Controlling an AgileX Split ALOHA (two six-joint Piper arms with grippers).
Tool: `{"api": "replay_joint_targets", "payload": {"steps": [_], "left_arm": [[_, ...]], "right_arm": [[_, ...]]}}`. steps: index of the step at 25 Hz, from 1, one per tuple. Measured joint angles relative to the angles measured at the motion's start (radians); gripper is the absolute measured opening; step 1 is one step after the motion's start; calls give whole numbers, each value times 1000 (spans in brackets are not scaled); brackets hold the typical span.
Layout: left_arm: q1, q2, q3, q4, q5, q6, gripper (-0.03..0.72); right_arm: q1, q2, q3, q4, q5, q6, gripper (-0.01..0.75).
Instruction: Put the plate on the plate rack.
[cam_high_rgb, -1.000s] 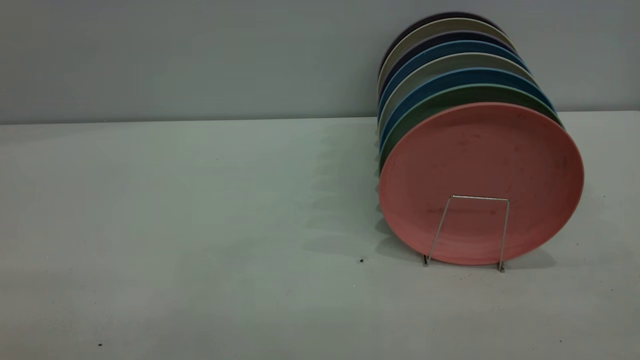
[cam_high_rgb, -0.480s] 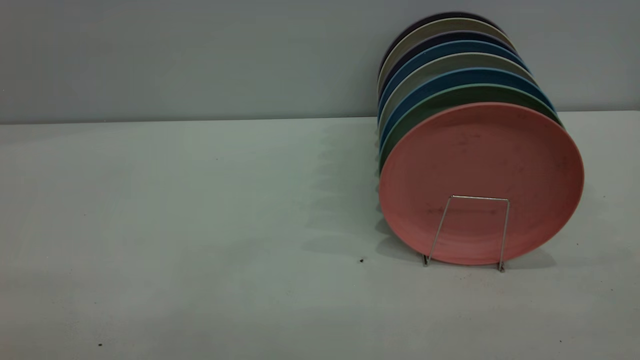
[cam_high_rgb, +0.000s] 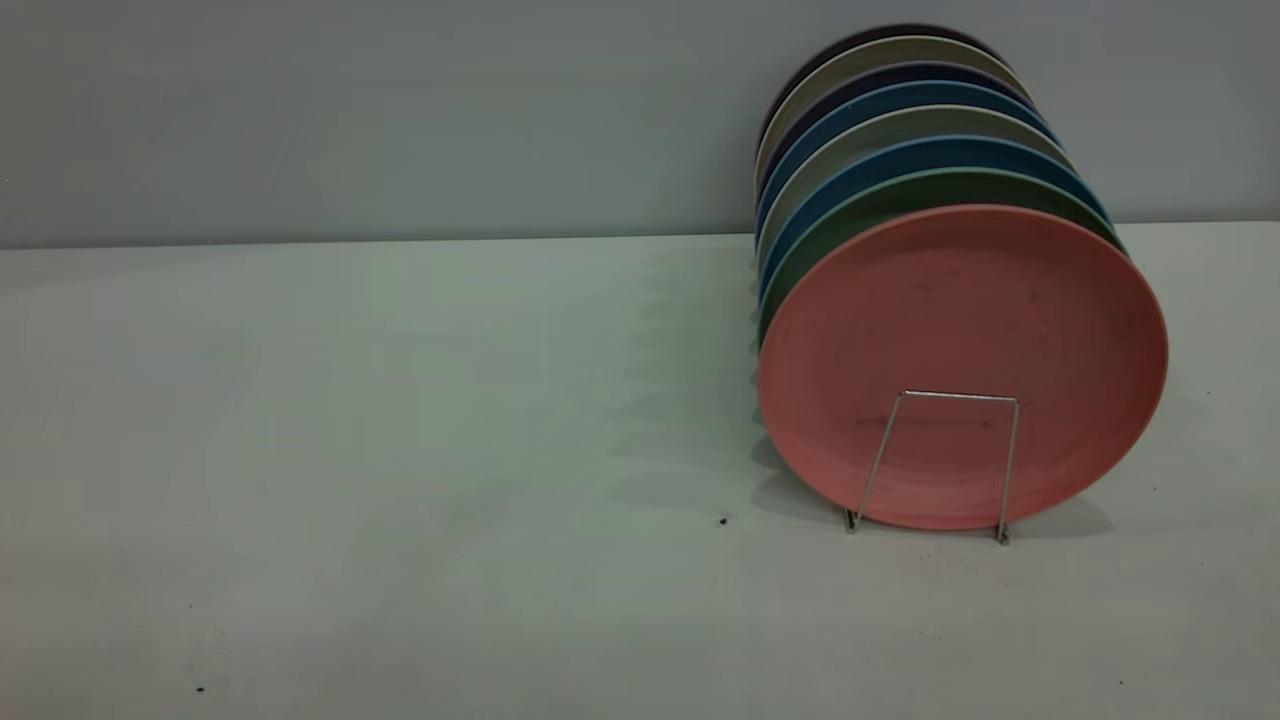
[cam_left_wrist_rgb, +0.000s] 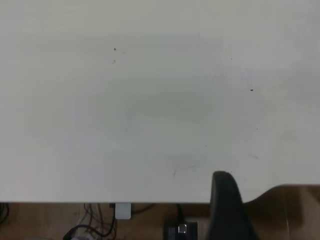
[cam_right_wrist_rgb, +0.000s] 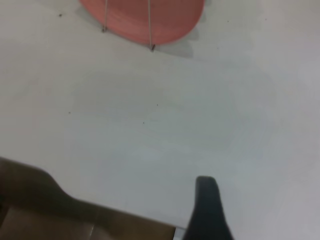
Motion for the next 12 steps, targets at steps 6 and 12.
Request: {"api": "replay_joint_targets", "payload": {"steps": [6,12], "left_arm": [[0,0,0,-3,-2,1,486],[0,0,0,-4,-2,2,486]], "right_arm": [[0,0,0,0,0,6,586],[0,0,0,0,-1,8,586]]}}
